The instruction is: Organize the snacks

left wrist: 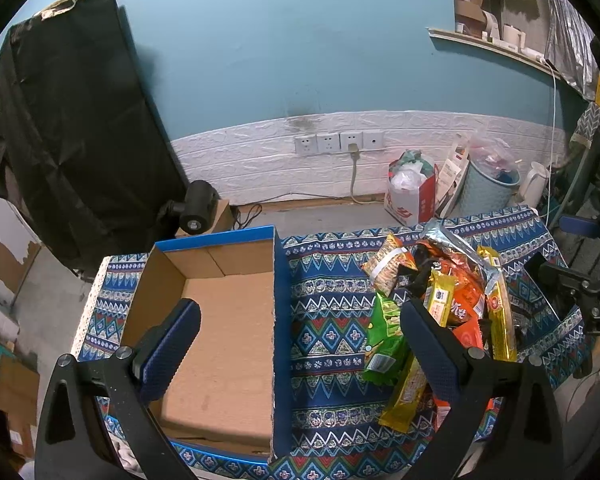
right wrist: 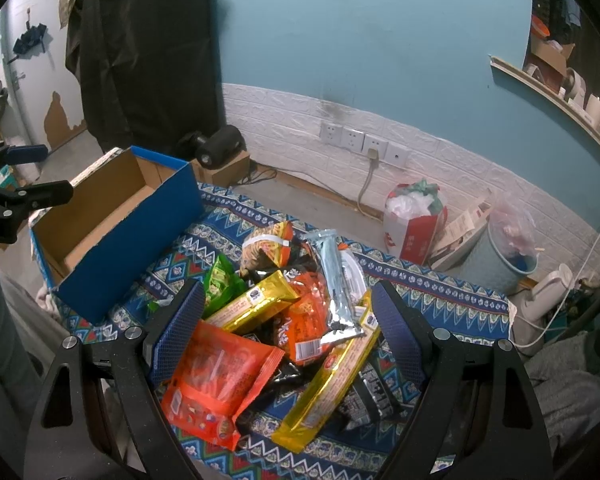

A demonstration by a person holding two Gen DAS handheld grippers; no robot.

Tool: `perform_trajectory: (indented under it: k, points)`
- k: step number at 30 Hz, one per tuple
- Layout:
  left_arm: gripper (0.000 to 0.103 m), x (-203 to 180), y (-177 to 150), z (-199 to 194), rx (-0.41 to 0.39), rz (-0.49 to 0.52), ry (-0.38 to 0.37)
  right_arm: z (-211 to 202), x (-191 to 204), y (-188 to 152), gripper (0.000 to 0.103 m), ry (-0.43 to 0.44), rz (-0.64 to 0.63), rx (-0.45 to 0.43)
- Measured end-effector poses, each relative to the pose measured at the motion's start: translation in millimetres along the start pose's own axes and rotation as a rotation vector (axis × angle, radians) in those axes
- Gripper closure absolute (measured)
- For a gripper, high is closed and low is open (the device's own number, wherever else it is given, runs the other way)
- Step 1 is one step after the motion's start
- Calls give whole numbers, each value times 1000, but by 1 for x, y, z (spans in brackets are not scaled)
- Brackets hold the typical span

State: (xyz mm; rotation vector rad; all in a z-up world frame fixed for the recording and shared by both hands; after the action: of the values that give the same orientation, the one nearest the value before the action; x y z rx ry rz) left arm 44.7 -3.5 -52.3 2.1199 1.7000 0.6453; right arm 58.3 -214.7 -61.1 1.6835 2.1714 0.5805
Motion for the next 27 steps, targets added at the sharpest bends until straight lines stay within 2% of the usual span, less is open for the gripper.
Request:
perform_trajectory:
  k: [27]
  points:
    - [2, -1, -2, -2, 1, 5, 0, 0, 1, -2, 19, 2, 1, 5]
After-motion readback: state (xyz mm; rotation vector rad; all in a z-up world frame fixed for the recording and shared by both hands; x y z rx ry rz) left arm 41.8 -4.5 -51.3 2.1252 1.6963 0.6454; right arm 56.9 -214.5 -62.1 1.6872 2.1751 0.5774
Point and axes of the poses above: each gripper's, at about its wrist camera, not at the fingertips, and z roughly the way its jaws point, x to its left, y to its top, the point moved 7 cm from there along z, roughly the way its jaws point, and after that the axes turned 11 degrees about x, right-handed, at the moved point
